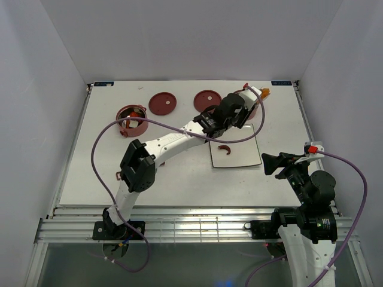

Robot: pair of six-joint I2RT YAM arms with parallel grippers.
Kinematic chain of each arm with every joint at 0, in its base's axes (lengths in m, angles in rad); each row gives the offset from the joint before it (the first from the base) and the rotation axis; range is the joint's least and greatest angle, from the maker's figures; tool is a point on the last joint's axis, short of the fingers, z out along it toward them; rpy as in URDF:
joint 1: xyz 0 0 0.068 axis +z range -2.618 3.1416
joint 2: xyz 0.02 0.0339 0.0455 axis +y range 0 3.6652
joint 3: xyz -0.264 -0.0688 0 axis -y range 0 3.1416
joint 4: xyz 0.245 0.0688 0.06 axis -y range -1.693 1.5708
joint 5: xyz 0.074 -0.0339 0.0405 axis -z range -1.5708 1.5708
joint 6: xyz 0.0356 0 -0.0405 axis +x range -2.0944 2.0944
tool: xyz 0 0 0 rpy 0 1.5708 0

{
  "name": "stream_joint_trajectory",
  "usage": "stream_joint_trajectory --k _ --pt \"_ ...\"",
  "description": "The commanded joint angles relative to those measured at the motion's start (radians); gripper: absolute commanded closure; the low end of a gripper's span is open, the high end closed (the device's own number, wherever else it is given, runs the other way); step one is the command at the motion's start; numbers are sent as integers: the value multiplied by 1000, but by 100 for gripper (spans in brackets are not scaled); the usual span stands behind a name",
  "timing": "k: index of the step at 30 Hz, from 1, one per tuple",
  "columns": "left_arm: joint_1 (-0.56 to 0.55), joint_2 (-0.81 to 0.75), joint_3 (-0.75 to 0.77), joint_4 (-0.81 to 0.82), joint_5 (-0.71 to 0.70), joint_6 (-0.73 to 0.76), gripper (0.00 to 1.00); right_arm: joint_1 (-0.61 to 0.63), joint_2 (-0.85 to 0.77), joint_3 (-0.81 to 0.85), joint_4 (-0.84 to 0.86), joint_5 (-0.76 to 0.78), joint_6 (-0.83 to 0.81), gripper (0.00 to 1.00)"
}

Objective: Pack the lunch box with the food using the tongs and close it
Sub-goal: Pick up the fake food from the plate, then place the fake food in the packing box.

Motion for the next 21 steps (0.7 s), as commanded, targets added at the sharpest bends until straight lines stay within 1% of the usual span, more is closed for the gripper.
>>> stream_joint_trajectory --k 1,5,11,13,16,21 --pt "20 66 101 -1 -72 37 65 -1 -12 3 23 12 -12 22" --pt "46 127 170 6 -52 21 64 1 -7 5 21 8 -13 22" --pt "100 178 181 34 15 -18 64 1 -9 8 15 7 -13 22" --pt "110 187 161 58 47 -45 64 -1 -9 9 15 10 -13 22" --pt "117 199 132 94 63 -40 64 1 -7 9 12 13 -13 22" --pt "129 239 154 109 81 -46 63 -1 -6 12 9 18 -12 22"
